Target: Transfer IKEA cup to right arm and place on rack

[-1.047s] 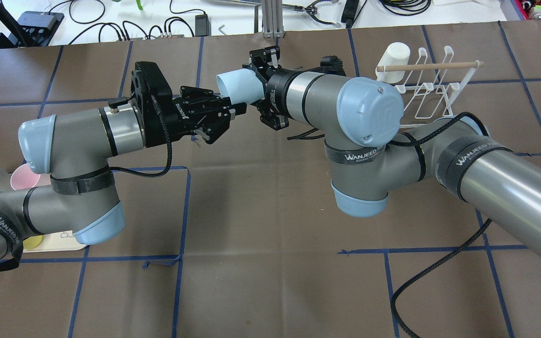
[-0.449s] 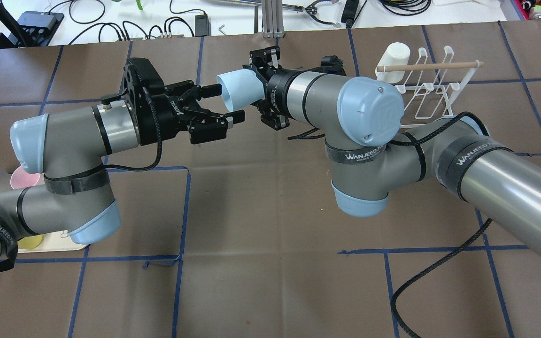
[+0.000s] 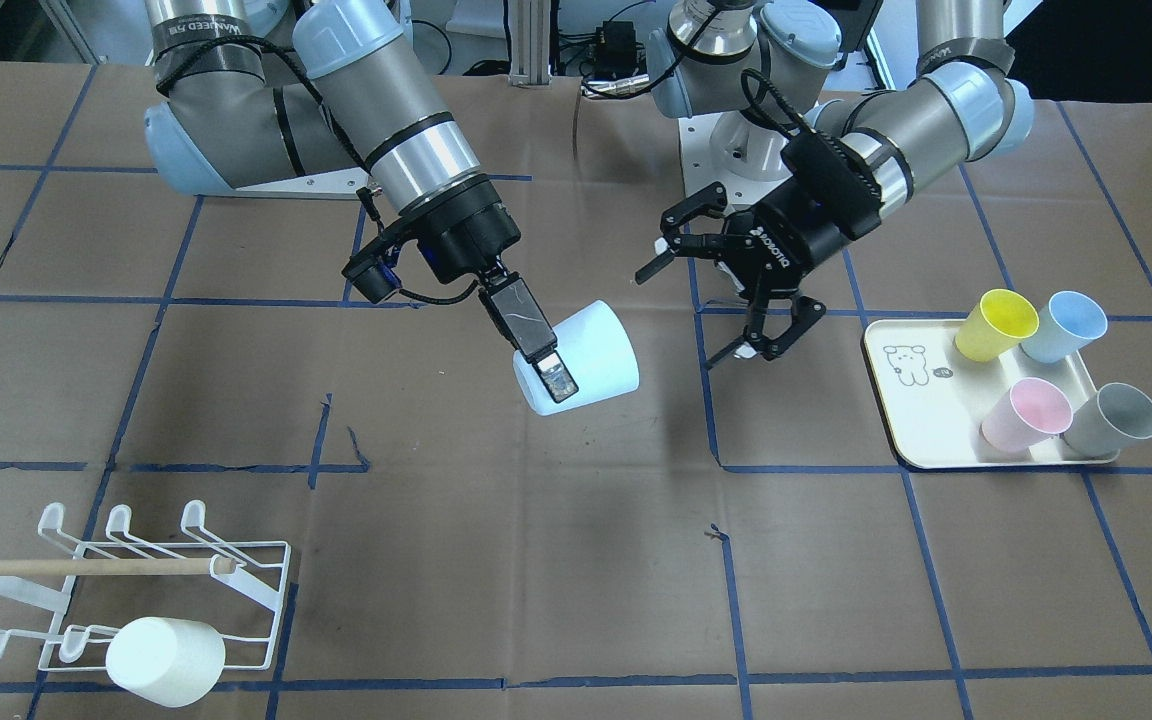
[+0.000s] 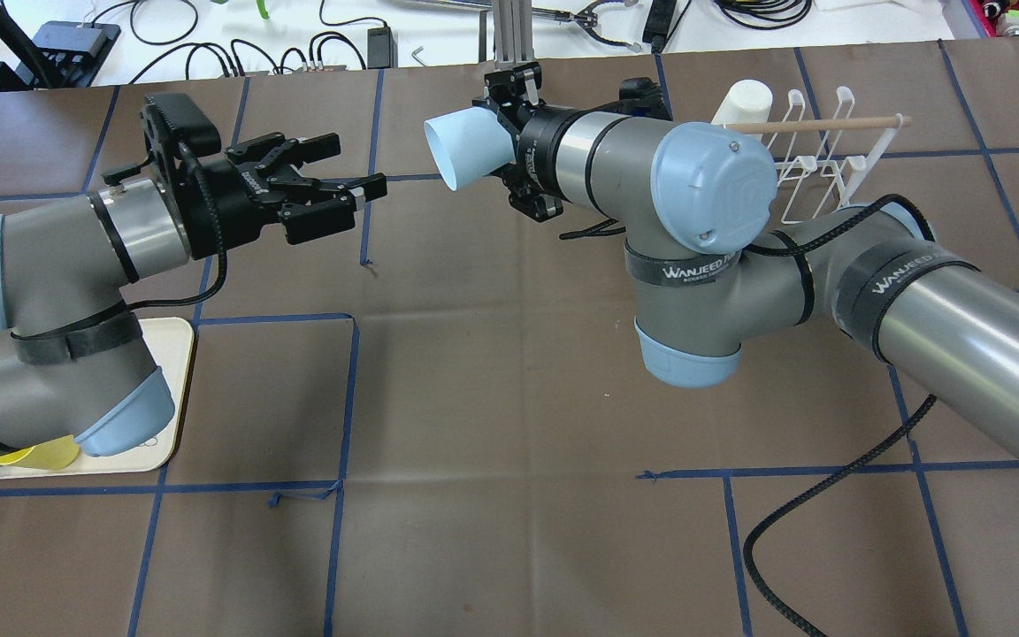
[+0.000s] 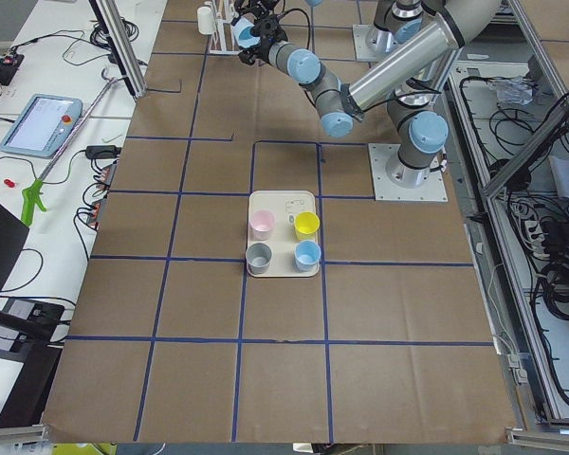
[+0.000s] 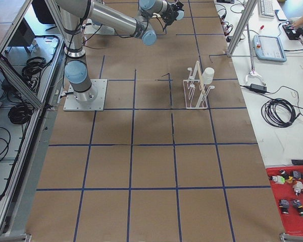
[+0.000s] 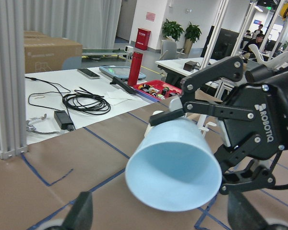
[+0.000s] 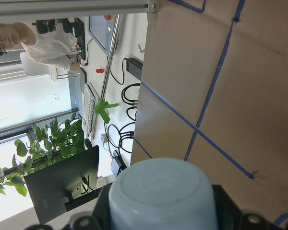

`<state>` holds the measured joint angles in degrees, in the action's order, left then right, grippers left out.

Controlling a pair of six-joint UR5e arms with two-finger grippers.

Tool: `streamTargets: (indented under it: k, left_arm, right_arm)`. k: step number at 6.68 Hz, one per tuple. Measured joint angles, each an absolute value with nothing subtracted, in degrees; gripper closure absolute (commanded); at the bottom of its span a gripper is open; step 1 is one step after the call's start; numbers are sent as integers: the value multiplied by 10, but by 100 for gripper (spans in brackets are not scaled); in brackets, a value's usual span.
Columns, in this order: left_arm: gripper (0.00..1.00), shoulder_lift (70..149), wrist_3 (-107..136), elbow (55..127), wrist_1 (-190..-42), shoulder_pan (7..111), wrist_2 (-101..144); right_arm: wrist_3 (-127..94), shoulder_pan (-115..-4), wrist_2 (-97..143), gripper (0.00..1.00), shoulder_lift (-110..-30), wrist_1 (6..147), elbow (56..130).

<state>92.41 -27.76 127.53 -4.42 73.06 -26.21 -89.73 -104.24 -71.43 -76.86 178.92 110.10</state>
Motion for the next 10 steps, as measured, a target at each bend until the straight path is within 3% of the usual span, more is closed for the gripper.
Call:
streamTargets:
  k: [3, 6, 10]
  left_arm:
    - [1, 910, -157, 1219, -62, 719, -311]
    - [1, 909, -113, 1121, -203, 751, -508]
    - [0, 913, -51, 901, -684, 835, -775]
  right_arm:
    - [-737, -960, -716, 87, -766, 1807, 1084]
    - [-520, -873, -710, 87, -744, 1882, 1081]
    - [-152, -768, -707, 87, -690, 1900, 1053]
